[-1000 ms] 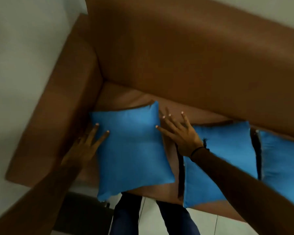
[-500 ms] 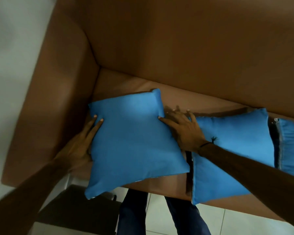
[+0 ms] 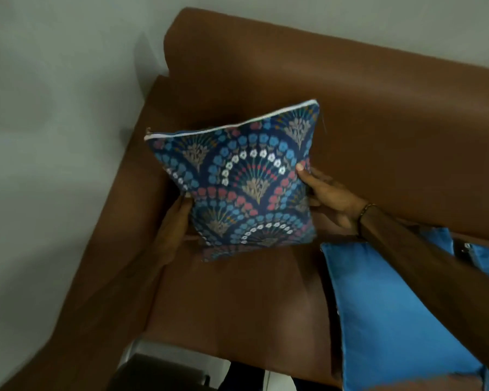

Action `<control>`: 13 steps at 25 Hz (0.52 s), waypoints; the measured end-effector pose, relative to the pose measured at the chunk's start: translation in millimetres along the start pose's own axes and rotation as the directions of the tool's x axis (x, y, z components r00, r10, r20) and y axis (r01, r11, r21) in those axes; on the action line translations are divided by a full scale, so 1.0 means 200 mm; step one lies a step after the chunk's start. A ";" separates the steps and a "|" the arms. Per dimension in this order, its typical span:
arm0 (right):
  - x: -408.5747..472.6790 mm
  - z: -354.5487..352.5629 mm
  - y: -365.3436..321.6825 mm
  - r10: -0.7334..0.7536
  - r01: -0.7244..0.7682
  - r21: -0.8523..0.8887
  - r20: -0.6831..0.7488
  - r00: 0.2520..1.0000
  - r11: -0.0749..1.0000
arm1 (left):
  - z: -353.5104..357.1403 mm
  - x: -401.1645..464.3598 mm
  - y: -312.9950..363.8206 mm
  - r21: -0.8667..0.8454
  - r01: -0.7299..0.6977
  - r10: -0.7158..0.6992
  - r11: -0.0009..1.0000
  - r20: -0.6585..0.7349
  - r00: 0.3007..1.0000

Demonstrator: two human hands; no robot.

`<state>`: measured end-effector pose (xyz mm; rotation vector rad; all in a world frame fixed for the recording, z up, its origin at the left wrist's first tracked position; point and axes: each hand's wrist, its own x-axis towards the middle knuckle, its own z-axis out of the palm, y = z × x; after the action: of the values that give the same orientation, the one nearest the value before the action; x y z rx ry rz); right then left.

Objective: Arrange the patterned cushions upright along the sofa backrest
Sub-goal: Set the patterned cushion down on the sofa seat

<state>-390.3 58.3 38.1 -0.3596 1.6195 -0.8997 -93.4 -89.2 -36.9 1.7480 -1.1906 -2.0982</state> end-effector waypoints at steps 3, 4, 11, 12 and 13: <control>-0.01 0.08 -0.05 -0.188 0.178 -0.112 -0.083 0.979 0.978 | 0.12 0.00 0.05 -0.294 0.168 -0.161 0.941 0.047 0.986; -0.01 0.10 -0.04 -0.235 0.215 -0.156 -0.118 0.965 0.964 | 0.16 -0.03 0.03 -0.365 0.210 -0.183 0.907 0.107 0.977; 0.06 0.23 -0.13 -0.532 0.382 -0.449 -0.273 0.802 0.808 | 0.35 0.03 0.02 -0.503 0.140 -0.119 0.853 0.075 0.990; 0.07 0.25 -0.13 -0.530 0.374 -0.459 -0.278 0.801 0.806 | 0.35 0.06 0.03 -0.490 0.126 -0.114 0.863 0.055 0.992; 0.09 0.25 -0.13 -0.522 0.365 -0.458 -0.282 0.805 0.811 | 0.36 0.09 0.02 -0.470 0.113 -0.105 0.875 0.043 0.994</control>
<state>-354.8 12.2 43.2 -0.9242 2.1485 -1.0564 -164.0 -69.2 -48.9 1.5935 -0.5172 -2.2232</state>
